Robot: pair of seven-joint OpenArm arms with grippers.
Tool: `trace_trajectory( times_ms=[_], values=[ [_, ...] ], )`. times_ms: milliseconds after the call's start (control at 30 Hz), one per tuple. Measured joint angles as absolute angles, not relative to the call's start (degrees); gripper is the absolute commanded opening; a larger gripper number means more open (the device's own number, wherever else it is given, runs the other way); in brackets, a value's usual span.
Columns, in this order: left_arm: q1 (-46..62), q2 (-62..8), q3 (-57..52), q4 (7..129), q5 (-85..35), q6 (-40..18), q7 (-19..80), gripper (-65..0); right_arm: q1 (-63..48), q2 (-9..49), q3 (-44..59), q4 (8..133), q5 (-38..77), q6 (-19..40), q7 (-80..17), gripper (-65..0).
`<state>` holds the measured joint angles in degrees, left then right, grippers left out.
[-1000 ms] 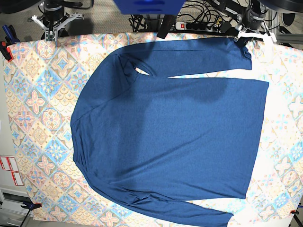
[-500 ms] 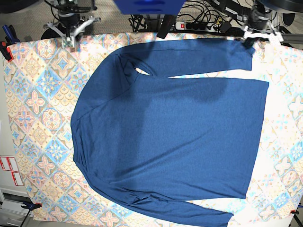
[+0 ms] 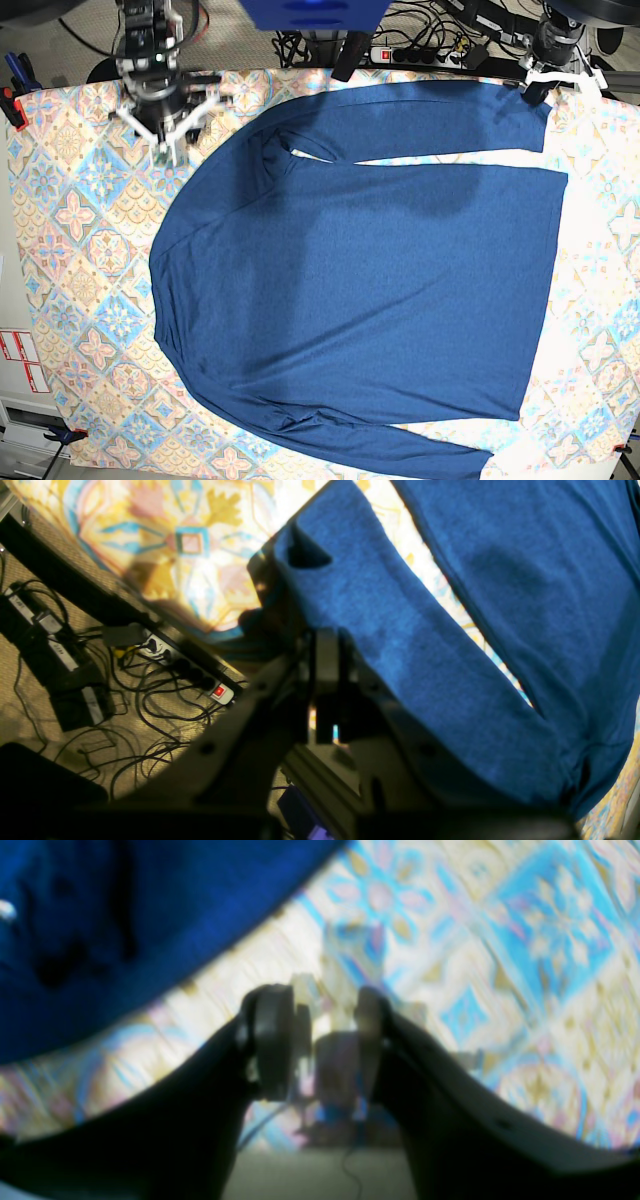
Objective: Fold the T-shirt properly
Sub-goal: 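Grasp the shoulder edges of the blue shirt with both grippers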
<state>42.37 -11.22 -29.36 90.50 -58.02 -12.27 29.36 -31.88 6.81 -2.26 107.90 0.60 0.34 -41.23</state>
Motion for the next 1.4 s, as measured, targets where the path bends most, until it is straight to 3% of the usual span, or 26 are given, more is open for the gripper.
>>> trace_trajectory(
  times_ms=[233,567,1133,1233,1367,1400],
  values=[
    [42.24,-11.27,-29.34,90.50,-57.91,-12.25,29.39,-65.0,-23.94,6.59,-2.20,107.00,1.48,0.21,-47.64,-42.4],
    [41.30,-11.16,-29.23,90.54,-57.49,-12.27,29.36,-65.0,-16.08,6.85,-0.16,94.02,20.08,-0.12,-50.11,-42.4],
    [41.28,-11.29,-29.23,90.54,-57.54,-12.29,29.34,-65.0,-13.96,6.96,1.13,87.96,21.91,0.16,-48.84,-43.0],
    [41.32,-11.25,-29.21,90.54,-57.52,-12.29,29.39,-65.0,-13.98,7.01,1.13,87.94,21.91,0.14,-48.73,-47.7],
    [41.25,-11.29,-29.23,90.54,-57.54,-12.27,29.36,-65.0,-13.98,7.03,1.19,87.83,21.67,-0.10,-48.93,-64.8],
    [41.23,-11.29,-29.30,90.54,-57.54,-12.27,29.39,-65.0,-14.00,7.01,1.19,87.81,21.74,-0.16,-48.88,-65.0]
  ],
)
